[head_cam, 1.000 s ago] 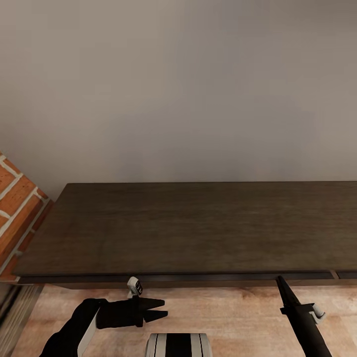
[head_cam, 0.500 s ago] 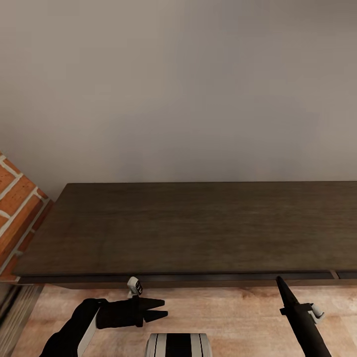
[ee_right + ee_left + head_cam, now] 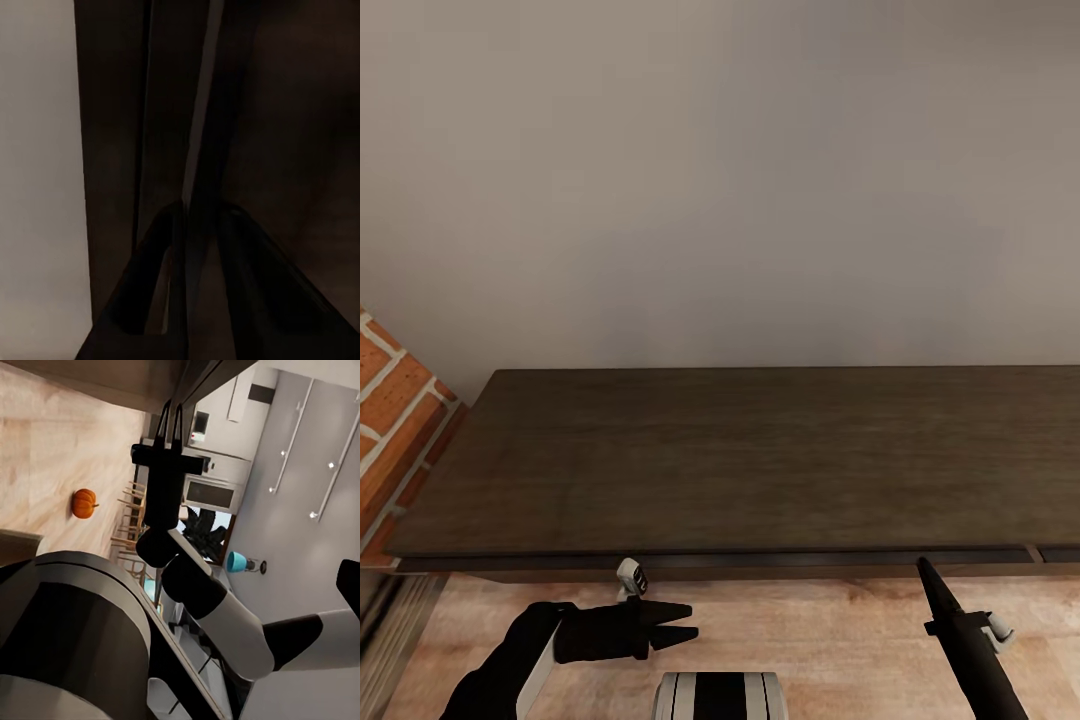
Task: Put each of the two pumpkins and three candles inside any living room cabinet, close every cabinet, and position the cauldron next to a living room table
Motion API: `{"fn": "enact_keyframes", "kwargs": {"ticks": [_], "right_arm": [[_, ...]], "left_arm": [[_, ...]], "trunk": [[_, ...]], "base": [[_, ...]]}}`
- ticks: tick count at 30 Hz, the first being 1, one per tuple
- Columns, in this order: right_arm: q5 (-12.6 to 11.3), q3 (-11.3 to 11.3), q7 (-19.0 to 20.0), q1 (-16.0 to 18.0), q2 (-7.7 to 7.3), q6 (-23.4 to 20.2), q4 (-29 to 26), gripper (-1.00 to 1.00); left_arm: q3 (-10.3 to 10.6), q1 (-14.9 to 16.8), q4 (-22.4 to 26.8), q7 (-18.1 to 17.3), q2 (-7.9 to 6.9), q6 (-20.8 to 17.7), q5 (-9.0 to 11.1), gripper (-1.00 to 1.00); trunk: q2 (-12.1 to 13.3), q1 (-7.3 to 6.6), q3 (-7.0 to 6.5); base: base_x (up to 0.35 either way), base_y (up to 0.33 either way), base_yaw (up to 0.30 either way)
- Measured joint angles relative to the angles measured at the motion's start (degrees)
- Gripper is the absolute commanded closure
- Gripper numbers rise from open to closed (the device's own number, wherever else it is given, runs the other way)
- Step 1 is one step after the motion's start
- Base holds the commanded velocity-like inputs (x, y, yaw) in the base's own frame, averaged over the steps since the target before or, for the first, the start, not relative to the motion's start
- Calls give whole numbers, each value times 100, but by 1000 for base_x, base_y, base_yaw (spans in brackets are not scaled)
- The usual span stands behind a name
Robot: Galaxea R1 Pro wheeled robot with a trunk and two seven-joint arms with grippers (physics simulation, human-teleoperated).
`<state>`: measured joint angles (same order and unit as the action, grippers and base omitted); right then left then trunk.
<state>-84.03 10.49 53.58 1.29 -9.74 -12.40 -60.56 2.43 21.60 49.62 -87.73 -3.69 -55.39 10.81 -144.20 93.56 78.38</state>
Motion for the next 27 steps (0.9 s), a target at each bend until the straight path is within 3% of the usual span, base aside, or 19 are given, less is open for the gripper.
{"fn": "enact_keyframes", "kwargs": {"ticks": [8, 11, 27], "right_arm": [[-6, -2, -44, 44, 0, 0, 0, 100], [-12, 3, -9, 4, 0, 0, 0, 100], [-20, 2, -10, 4, 0, 3, 0, 100]], "left_arm": [[-15, 64, -15, 3, -1, -14, -87, -100], [7, 17, -4, -7, 0, -2, -16, -100], [11, 23, -6, -8, 0, -4, -24, -100]], "trunk": [[1, 3, 0], [0, 2, -1], [0, 1, -1]], "base": [[-57, 0, 0], [-123, 0, 0], [-8, 0, 0]]}}
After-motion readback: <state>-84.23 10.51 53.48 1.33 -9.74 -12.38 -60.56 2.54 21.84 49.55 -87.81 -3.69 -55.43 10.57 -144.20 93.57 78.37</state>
